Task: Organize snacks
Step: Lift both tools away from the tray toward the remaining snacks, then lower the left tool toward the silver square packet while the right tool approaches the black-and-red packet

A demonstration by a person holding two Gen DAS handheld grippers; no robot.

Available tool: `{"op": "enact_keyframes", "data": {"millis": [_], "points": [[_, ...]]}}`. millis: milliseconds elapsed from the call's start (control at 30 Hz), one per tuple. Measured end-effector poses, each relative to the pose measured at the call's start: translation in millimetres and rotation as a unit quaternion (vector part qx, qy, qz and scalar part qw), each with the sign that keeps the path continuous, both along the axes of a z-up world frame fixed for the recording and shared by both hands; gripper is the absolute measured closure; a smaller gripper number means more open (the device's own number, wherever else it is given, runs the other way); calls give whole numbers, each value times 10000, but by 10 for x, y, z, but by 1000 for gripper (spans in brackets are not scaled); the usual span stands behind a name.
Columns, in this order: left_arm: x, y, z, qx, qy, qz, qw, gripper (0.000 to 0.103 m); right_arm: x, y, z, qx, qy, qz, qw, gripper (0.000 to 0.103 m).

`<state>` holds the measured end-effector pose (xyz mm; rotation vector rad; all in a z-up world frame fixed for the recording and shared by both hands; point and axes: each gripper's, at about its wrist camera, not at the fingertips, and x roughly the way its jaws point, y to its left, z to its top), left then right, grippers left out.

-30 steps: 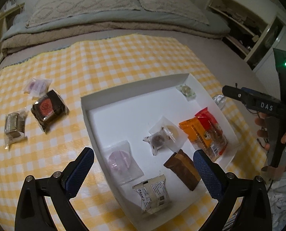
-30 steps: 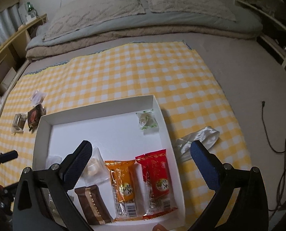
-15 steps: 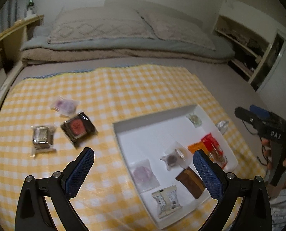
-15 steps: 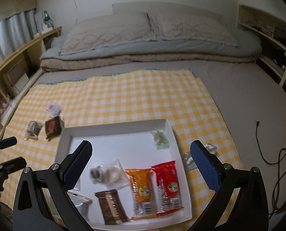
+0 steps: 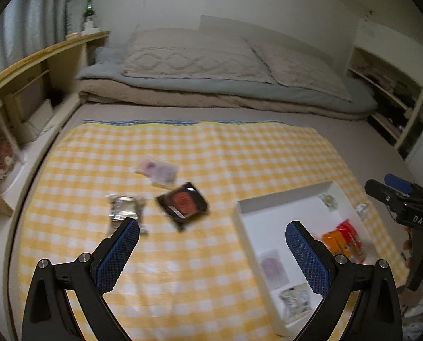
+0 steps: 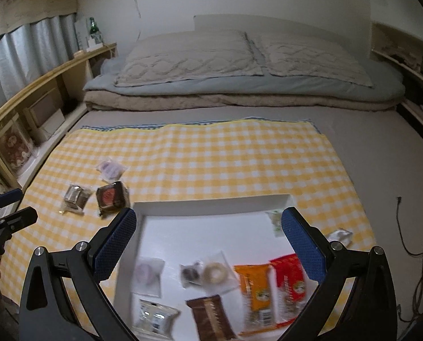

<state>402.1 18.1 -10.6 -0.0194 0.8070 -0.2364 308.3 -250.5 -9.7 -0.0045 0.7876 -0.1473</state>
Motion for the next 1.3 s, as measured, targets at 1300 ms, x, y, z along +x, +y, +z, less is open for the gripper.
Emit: {"op": "enact_keyframes", "data": {"millis": [1300], "points": [[1741,719,-1217,526,1333,1035,9842,3,1759,1699,-1631,7,1695,2211,9604,0]]}}
